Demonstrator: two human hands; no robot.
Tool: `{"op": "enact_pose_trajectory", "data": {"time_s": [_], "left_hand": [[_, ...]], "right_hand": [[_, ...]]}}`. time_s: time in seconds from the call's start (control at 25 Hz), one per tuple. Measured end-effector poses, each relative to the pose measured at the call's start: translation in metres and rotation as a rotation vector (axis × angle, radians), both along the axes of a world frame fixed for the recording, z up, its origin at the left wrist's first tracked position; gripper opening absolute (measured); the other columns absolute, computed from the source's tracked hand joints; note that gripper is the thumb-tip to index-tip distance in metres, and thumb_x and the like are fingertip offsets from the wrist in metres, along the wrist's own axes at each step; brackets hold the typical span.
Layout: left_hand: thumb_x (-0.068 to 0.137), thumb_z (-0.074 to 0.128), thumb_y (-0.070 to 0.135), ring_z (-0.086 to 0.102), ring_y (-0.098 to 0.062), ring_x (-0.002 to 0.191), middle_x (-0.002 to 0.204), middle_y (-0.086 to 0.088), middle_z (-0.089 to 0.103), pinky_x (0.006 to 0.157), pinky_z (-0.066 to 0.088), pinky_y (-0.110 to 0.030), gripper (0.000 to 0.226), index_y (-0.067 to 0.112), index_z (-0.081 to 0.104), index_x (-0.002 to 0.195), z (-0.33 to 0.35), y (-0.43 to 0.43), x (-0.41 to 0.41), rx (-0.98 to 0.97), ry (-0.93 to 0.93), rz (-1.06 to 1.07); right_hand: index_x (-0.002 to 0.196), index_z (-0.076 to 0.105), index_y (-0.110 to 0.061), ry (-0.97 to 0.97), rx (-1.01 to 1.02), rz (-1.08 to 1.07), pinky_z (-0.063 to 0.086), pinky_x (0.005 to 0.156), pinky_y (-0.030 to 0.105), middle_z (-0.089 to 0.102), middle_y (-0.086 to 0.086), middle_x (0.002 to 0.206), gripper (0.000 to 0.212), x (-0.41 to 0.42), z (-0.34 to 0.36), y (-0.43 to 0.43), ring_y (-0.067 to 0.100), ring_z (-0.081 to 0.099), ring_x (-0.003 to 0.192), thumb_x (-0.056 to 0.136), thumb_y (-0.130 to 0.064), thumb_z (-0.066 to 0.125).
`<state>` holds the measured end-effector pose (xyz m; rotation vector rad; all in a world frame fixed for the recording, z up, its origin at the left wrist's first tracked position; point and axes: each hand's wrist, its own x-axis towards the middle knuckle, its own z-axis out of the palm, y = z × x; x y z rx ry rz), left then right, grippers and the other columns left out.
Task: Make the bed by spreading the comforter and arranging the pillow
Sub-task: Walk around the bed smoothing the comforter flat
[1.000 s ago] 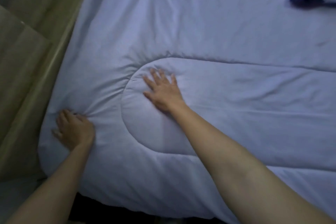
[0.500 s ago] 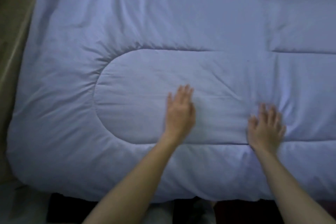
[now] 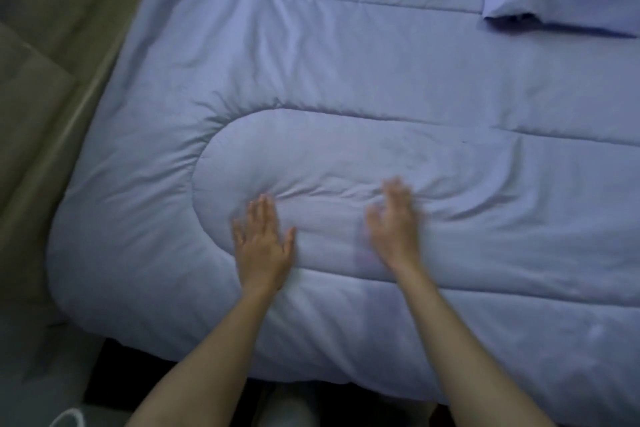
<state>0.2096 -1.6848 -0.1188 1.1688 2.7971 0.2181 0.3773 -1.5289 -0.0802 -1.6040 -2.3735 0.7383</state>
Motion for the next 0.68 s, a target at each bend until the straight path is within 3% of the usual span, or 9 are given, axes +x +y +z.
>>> {"op": "enact_pose_trajectory", "data": {"time_s": [0.08,0.12,0.2,0.32,0.48,0.68], "left_hand": [[0.093,0.038,0.046,0.02,-0.03,0.145,0.157,-0.013,0.022,0.115,0.012,-0.055,0.072,0.004,0.02,0.149,0.006,-0.013,-0.008,-0.021,-0.058,0.339],[0.094,0.039,0.044,0.017,-0.031,0.146,0.158,-0.015,0.019,0.115,0.009,-0.056,0.073,0.001,0.017,0.149,0.013,-0.017,-0.008,-0.027,-0.097,0.488],[0.096,0.039,0.04,0.013,-0.033,0.147,0.158,-0.018,0.017,0.116,0.004,-0.055,0.071,-0.003,0.016,0.148,0.026,-0.013,0.011,-0.028,-0.14,0.615],[0.096,0.034,0.038,0.019,-0.035,0.145,0.155,-0.021,0.023,0.115,0.007,-0.055,0.065,-0.003,0.027,0.145,0.035,0.02,0.07,0.02,-0.118,0.427],[0.088,0.018,0.043,0.034,-0.036,0.139,0.147,-0.022,0.039,0.112,0.021,-0.057,0.072,-0.002,0.039,0.14,0.04,0.096,0.19,0.099,-0.122,0.131],[0.087,0.032,0.039,0.052,-0.03,0.127,0.136,-0.014,0.055,0.103,0.037,-0.056,0.061,0.002,0.054,0.131,0.047,0.19,0.335,0.106,-0.178,-0.316]], "right_hand": [[0.148,0.029,-0.018,-0.155,0.005,0.376,0.012,0.114,0.057,0.022,0.004,0.158,0.073,-0.024,-0.004,-0.029,0.026,0.02,0.146,0.084,-0.051,0.02],[0.148,0.03,-0.023,-0.207,0.063,0.481,0.014,0.113,0.058,0.025,0.0,0.157,0.07,-0.019,-0.01,-0.039,0.024,0.025,0.145,0.085,-0.051,0.021],[0.143,0.039,-0.026,-0.214,0.182,0.494,0.025,0.11,0.055,0.038,-0.002,0.152,0.061,0.023,-0.02,-0.037,0.022,0.04,0.138,0.087,-0.048,0.031],[0.143,0.04,-0.025,-0.265,0.253,0.331,0.026,0.11,0.05,0.04,-0.002,0.151,0.057,0.121,-0.032,-0.003,0.022,0.044,0.135,0.09,-0.044,0.035],[0.143,0.041,-0.021,-0.302,0.25,0.09,0.031,0.106,0.051,0.041,0.001,0.15,0.056,0.26,-0.031,0.046,0.026,0.044,0.134,0.091,-0.041,0.032],[0.141,0.043,-0.016,-0.331,0.089,-0.259,0.04,0.097,0.051,0.051,0.014,0.141,0.053,0.451,-0.031,0.075,0.035,0.051,0.126,0.096,-0.038,0.027]]}}
